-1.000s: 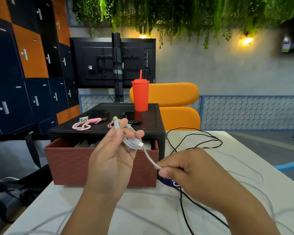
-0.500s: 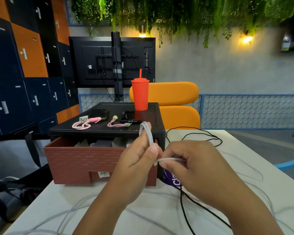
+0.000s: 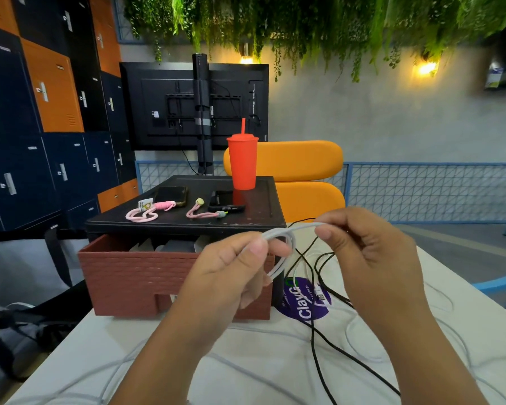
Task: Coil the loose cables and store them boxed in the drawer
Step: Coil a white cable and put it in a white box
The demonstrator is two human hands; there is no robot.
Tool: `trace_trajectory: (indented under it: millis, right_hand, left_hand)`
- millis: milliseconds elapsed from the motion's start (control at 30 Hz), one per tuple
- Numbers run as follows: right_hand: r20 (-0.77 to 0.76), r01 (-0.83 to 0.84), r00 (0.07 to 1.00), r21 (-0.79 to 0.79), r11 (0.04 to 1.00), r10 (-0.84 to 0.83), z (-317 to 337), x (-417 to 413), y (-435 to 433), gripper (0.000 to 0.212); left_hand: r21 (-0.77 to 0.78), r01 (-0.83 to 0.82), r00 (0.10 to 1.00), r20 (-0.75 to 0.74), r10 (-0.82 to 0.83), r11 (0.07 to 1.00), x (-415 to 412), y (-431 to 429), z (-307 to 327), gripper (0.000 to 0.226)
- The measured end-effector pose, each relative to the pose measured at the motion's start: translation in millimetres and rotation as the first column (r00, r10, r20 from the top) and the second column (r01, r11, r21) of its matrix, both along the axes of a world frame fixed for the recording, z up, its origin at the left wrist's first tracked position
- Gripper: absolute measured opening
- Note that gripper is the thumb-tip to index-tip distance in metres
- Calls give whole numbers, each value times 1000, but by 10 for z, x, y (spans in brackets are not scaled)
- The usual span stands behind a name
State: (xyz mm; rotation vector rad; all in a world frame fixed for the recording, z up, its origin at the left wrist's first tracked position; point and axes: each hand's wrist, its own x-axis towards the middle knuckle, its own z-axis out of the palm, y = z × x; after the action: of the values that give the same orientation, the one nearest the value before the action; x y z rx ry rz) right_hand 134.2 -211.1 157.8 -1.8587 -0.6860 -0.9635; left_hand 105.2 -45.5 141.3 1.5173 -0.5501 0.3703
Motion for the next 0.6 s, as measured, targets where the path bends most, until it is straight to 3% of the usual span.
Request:
trace_trajectory:
  millis: [133,233,367,467,500,600]
  right_hand:
    - [-83,5,997,22,1000,-4,-41,30,10,16]
    - [-164,-29,986,8,1000,29,-54,22,32,17]
    - [-284,-118,955,-86,989,90,-58,6,81,26]
    - [-362,-166,927,-154,974,101,-79,3,138,23]
    - [-371,-173,924,-174,969,98,-86,2,151,22]
    - [-389,-169,919,-231,958,68,-102,5,151,24]
  left_hand:
    - [-257,70,994,-60,-88,964,9,-15,2,37]
    - [-457,128,977,-93,-190,880,33,0,9,37]
    - [-659,261,931,-22,-365,705,94,70,-30,30]
    - [-716,503,767,113,-631,484,185,142,-71,37]
    - [-726,503,753,102,-650,468,188,152,-73,42]
    - [-734,383,817,-13,-576,560,165,192,-100,46]
